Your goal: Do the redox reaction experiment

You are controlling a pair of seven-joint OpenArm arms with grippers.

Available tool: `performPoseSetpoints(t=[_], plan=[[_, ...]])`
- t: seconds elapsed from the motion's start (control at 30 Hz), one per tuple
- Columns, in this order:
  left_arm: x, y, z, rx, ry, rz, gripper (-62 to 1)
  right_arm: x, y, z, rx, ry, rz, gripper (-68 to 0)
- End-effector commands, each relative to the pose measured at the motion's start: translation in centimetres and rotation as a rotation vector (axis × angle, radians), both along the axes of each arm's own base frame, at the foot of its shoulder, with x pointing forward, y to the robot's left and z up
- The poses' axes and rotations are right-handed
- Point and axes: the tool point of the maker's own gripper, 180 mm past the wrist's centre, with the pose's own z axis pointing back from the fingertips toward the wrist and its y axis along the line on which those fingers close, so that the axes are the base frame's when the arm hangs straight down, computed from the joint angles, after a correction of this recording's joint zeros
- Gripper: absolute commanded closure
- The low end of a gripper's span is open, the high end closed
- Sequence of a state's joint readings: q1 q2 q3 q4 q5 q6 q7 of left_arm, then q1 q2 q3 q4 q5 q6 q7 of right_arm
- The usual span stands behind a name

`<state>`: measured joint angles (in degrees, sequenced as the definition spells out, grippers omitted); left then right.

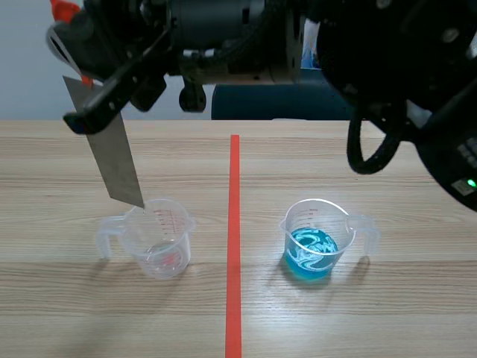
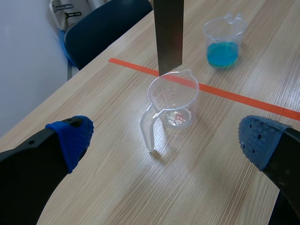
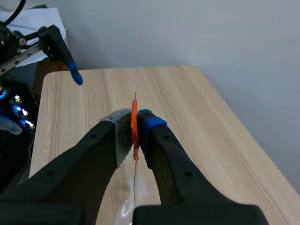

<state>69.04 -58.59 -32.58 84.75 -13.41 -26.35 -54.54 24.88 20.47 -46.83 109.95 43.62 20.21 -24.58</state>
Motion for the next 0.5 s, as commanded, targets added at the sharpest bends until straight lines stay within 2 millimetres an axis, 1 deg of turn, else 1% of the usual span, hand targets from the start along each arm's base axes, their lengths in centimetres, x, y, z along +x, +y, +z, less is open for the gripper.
performPoseSetpoints(t=[0.0, 0.23, 0.47], plan=[[0.32, -0.15, 0.86, -0.021, -0.032, -0.001, -62.3, 0.22, -0.15, 1.36, 0.028, -0.021, -0.01, -0.8], [0.27, -0.32, 1.45, -0.047, -0.053, -0.009, -62.3, 0.35, -0.26, 1.36, 0.025, -0.021, -0.016, -0.8], [0.34, -0.29, 1.56, -0.053, -0.055, -0.005, -62.3, 0.35, -0.26, 1.36, 0.025, -0.022, -0.016, -0.8]])
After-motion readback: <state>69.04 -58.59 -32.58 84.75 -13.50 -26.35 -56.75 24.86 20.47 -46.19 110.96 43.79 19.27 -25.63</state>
